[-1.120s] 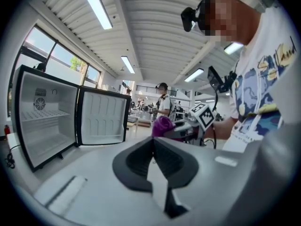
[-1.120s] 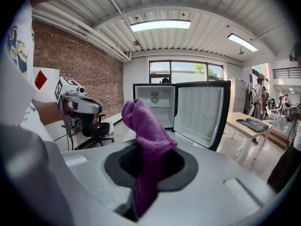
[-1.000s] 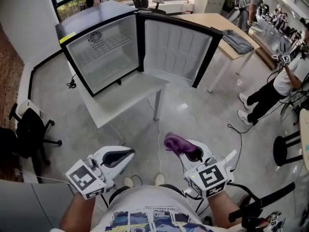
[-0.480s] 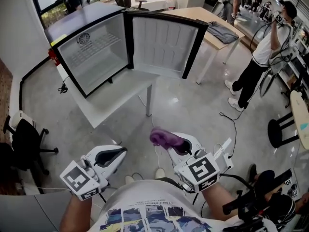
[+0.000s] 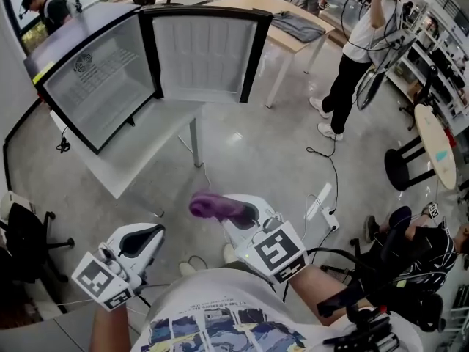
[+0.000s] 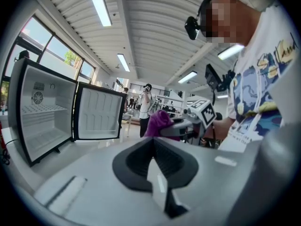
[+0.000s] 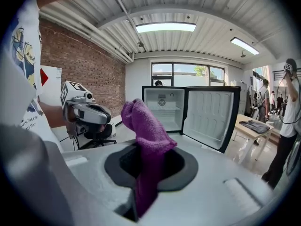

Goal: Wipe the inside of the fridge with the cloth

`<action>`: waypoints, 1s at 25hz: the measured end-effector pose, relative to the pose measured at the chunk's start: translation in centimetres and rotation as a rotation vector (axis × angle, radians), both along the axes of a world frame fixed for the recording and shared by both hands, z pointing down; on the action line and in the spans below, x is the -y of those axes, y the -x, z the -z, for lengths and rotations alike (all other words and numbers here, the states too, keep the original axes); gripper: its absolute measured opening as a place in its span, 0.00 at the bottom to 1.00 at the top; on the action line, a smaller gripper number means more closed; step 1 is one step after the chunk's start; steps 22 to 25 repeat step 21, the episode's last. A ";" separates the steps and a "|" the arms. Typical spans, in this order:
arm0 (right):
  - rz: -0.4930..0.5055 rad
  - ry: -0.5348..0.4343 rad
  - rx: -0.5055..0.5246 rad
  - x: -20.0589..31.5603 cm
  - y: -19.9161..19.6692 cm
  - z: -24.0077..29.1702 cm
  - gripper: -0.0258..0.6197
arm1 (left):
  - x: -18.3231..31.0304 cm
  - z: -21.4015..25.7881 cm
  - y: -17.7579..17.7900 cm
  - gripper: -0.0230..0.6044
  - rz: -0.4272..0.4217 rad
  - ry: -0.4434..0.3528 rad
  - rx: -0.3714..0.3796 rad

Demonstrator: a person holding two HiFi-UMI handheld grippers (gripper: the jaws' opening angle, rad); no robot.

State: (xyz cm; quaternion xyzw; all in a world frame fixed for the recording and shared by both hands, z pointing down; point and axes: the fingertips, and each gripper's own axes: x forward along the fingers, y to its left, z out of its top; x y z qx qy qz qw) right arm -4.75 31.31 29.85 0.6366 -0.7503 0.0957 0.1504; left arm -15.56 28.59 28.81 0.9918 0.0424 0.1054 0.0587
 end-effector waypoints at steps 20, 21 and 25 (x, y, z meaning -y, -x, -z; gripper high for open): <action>0.027 0.028 -0.009 0.8 -2.3 -1.1 0.12 | 0.5 -1.3 -2.5 0.05 -0.003 0.025 0.034; 0.030 0.029 -0.009 0.9 -2.5 -1.1 0.12 | 0.5 -1.4 -2.7 0.05 -0.001 0.027 0.037; 0.030 0.029 -0.009 0.9 -2.5 -1.1 0.12 | 0.5 -1.4 -2.7 0.05 -0.001 0.027 0.037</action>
